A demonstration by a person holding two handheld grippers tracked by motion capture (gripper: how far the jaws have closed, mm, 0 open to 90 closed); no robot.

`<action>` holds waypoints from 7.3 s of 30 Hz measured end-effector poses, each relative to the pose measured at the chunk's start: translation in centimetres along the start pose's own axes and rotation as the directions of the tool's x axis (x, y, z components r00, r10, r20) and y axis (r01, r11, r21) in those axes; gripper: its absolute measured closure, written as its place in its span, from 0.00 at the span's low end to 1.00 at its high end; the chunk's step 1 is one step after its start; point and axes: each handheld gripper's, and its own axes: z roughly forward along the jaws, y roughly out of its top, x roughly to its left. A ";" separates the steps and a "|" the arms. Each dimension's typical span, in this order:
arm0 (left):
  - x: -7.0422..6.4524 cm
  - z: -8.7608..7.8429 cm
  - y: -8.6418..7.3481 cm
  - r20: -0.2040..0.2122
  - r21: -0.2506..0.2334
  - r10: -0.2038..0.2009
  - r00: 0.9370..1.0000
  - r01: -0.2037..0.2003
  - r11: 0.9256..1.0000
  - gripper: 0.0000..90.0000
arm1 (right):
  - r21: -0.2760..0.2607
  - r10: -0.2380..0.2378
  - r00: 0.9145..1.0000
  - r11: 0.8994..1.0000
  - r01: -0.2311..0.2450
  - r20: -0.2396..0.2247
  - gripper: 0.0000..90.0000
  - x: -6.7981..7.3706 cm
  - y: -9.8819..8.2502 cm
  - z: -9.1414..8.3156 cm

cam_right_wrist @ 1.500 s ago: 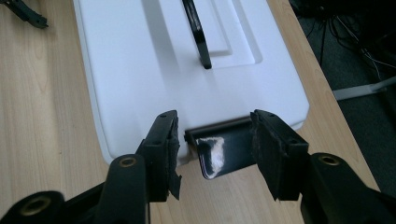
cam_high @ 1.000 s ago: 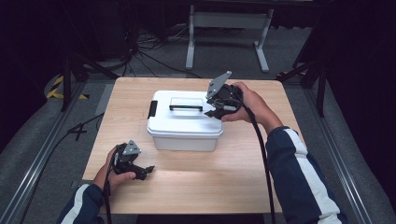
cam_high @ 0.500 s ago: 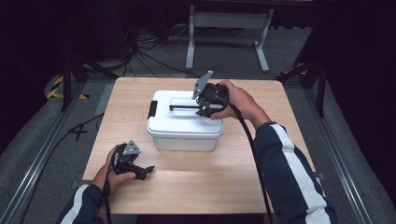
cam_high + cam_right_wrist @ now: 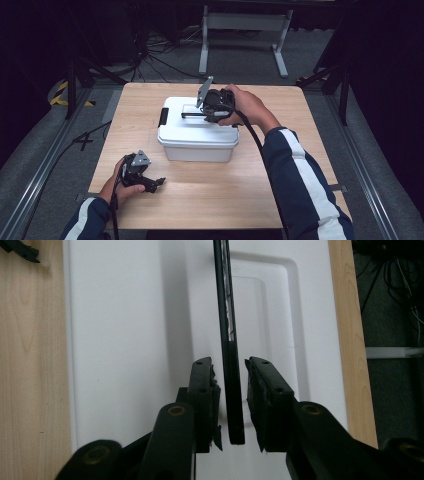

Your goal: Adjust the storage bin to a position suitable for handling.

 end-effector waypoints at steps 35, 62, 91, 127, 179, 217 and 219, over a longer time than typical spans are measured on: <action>0.0 0.0 0.0 0.000 0.000 0.000 1.000 0.000 1.000 0.01 | -0.043 -0.033 0.995 0.998 0.038 0.098 0.94 -0.2 0.6 -1.3; 0.0 0.0 0.0 0.000 0.000 0.000 1.000 0.000 1.000 0.01 | -0.079 -0.024 0.992 0.996 0.034 0.126 0.94 -0.1 -4.0 -5.8; -0.1 0.1 0.0 -0.003 -0.008 -0.008 1.000 0.008 1.000 0.01 | -0.111 0.109 0.978 0.990 -0.090 0.180 0.94 0.8 -13.5 -9.9; -0.1 0.1 -0.1 -0.006 -0.006 -0.005 1.000 0.005 1.000 0.01 | -0.120 0.234 0.948 0.970 -0.212 0.215 0.94 2.4 -22.8 -11.8; -0.1 0.1 -0.1 -0.005 -0.006 -0.005 1.000 0.005 1.000 0.01 | -0.049 0.309 0.944 0.951 -0.306 0.113 0.94 1.3 -24.9 -2.0; 0.0 0.0 0.0 0.003 -0.004 0.000 1.000 0.000 1.000 0.01 | -0.052 0.382 0.921 0.924 -0.379 0.075 0.89 1.0 -26.6 0.6; 0.0 0.0 0.0 0.004 -0.004 0.000 1.000 0.000 1.000 0.01 | -0.066 0.385 0.920 0.922 -0.381 0.069 0.89 1.0 -26.5 0.4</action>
